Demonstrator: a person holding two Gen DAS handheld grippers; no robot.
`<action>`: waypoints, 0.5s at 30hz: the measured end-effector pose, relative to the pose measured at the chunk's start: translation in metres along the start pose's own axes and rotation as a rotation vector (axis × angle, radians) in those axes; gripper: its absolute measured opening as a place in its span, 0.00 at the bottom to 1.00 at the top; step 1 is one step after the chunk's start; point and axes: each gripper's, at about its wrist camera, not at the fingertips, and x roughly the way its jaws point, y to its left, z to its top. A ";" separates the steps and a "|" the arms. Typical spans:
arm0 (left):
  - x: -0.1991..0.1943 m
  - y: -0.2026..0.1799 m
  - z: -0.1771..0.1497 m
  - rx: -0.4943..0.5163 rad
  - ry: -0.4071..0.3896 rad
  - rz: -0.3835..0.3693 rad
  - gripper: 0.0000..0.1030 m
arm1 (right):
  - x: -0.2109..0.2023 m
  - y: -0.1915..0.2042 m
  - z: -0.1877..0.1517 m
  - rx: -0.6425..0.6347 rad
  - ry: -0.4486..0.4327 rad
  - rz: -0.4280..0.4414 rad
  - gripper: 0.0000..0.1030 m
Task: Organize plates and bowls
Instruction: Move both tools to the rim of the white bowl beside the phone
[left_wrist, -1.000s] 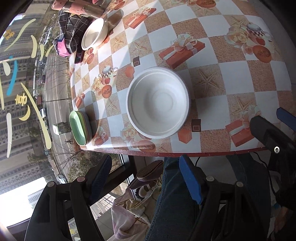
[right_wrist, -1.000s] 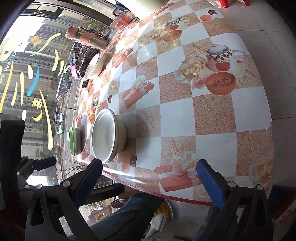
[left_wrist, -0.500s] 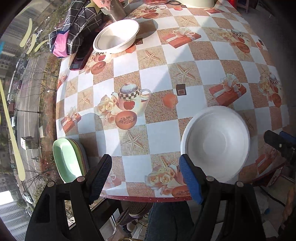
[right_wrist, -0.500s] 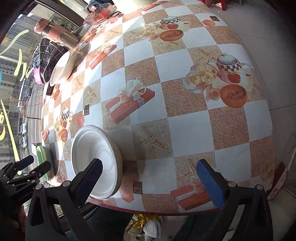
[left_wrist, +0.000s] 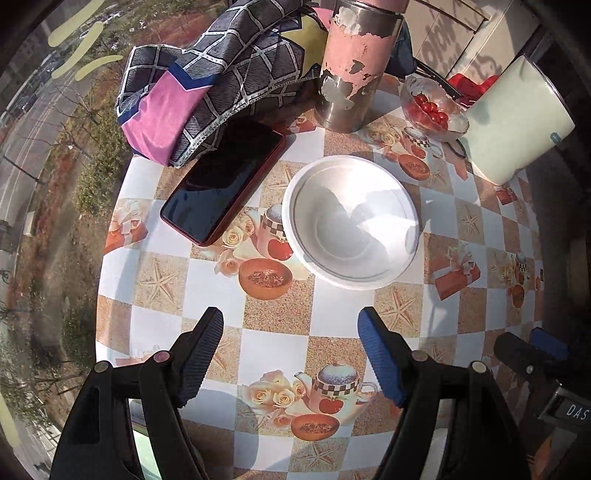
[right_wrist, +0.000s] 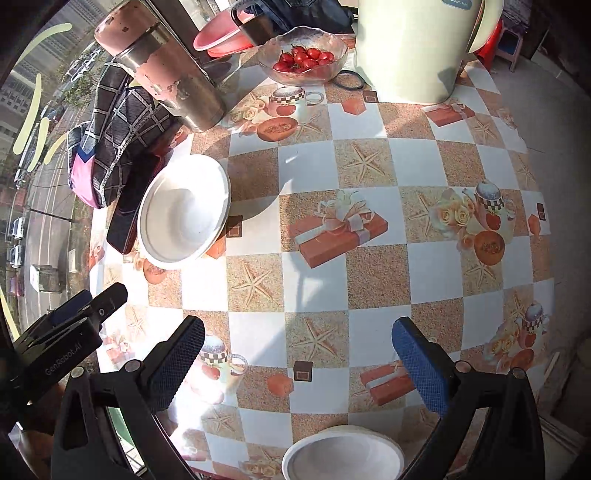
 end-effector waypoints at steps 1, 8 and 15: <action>0.007 0.003 0.009 -0.003 -0.006 0.004 0.76 | 0.009 0.008 0.012 -0.006 0.008 0.001 0.99; 0.061 0.010 0.052 0.017 0.032 0.012 0.76 | 0.062 0.037 0.065 0.014 0.017 -0.036 0.99; 0.091 0.009 0.071 0.032 0.067 0.020 0.76 | 0.095 0.035 0.084 0.055 0.047 -0.074 0.99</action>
